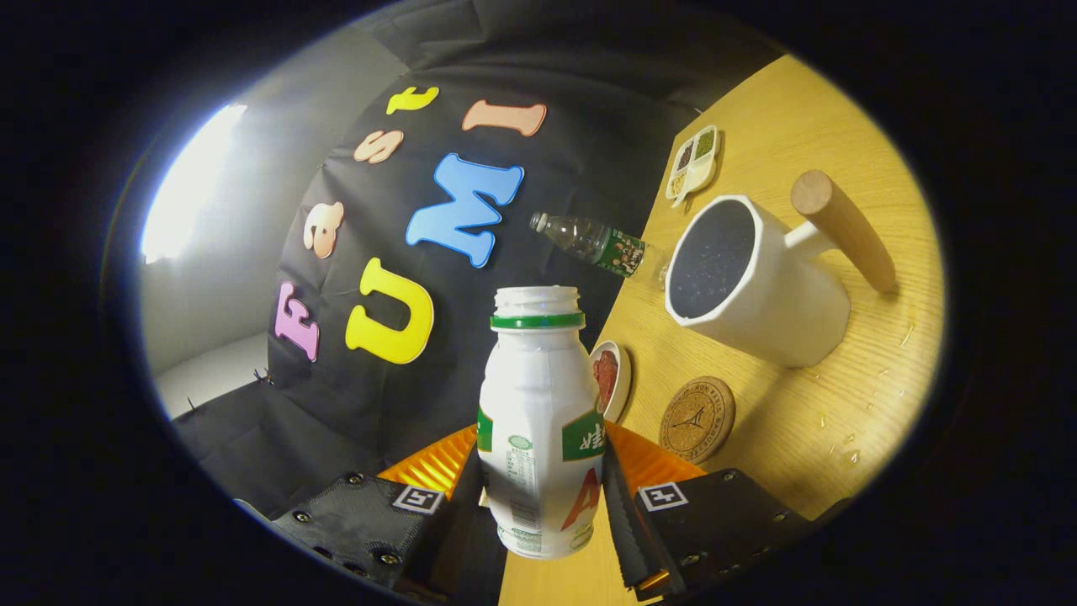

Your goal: Take the bottle from table, then pour the juice into the cup, finally place the bottle on the coaster

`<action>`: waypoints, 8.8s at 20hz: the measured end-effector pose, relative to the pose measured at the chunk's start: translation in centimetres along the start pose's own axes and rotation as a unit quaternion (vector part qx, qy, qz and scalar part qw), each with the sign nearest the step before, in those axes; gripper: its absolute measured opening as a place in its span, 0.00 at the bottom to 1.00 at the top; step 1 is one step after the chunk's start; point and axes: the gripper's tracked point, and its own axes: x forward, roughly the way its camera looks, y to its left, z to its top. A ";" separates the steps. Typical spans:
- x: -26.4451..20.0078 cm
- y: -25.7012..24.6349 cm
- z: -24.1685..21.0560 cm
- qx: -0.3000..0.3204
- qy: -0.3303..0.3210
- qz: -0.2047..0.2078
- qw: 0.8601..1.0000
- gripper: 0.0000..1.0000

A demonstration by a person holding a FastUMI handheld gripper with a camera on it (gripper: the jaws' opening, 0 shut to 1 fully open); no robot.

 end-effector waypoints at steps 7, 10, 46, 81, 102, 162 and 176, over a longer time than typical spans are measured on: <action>-0.1 0.5 0.6 0.047 -0.011 0.020 0.999 0.69; -0.2 0.9 1.2 0.078 -0.020 0.038 0.996 0.69; -0.6 1.2 2.3 0.224 -0.040 0.075 0.971 0.69; 0.2 3.1 3.4 0.263 -0.052 0.095 0.959 0.69; 0.1 3.3 3.6 0.305 -0.057 0.100 0.946 0.69; 0.3 2.6 7.1 0.358 -0.103 0.114 0.921 0.69; 0.2 2.3 7.4 0.350 -0.104 0.113 0.924 0.69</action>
